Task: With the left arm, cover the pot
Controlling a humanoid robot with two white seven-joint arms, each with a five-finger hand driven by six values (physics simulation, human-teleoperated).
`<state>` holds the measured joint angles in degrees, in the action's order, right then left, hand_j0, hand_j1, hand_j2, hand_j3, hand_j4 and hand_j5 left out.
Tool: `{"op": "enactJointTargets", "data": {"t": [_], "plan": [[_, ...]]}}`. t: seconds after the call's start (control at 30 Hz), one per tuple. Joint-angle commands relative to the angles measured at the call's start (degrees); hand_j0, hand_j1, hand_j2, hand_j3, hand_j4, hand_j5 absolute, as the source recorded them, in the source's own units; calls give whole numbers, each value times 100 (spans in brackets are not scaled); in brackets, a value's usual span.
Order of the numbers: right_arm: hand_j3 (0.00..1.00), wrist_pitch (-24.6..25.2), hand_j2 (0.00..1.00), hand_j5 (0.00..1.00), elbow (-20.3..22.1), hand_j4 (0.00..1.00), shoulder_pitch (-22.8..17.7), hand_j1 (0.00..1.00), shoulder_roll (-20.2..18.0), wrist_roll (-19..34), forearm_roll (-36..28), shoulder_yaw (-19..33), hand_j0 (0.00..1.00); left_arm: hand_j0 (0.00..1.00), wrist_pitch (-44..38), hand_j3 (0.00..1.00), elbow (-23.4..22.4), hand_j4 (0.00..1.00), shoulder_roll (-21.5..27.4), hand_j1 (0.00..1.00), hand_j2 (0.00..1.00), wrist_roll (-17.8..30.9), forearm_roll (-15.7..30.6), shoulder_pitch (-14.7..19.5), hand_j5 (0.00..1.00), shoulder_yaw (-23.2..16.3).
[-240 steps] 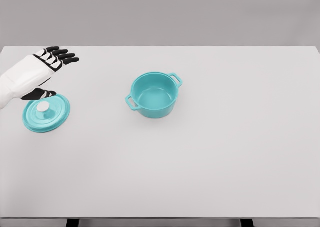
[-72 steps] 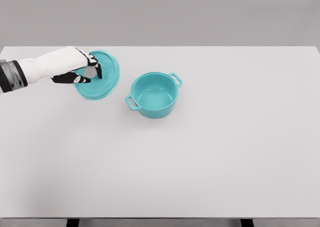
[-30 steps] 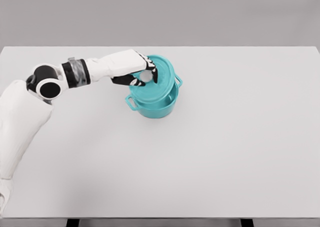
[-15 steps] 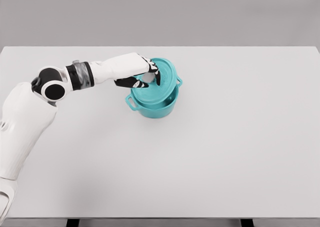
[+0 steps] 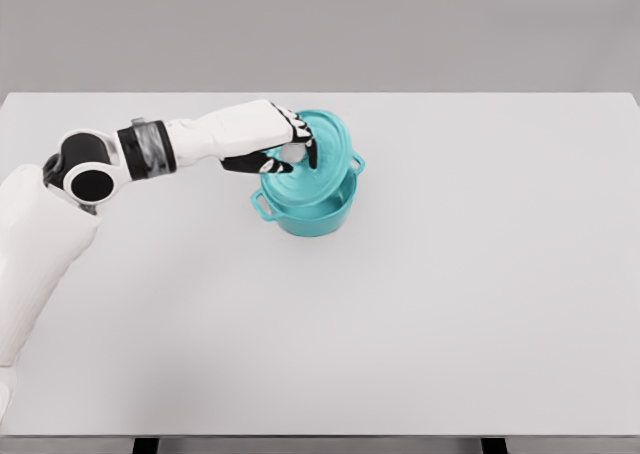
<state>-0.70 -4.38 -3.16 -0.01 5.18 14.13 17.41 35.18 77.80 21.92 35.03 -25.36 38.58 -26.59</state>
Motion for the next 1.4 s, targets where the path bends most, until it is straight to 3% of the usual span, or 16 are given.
{"op": "enactJointTargets", "data": {"t": [0.0, 0.57, 1.37], "plan": [[100, 0, 100, 100, -2, 100, 0, 100, 1, 1, 2, -1, 100, 47, -18, 47, 130, 47, 110, 47, 47, -3, 102, 0, 47, 4], [100, 0, 100, 100, -2, 100, 0, 100, 1, 1, 2, -1, 100, 50, -18, 50, 60, 50, 172, 50, 50, -3, 119, -167, 50, -13], [100, 0, 100, 100, -2, 100, 0, 100, 1, 1, 2, -1, 100, 60, -18, 60, -266, 60, 31, 60, 60, -3, 111, -79, 60, -215]]}}
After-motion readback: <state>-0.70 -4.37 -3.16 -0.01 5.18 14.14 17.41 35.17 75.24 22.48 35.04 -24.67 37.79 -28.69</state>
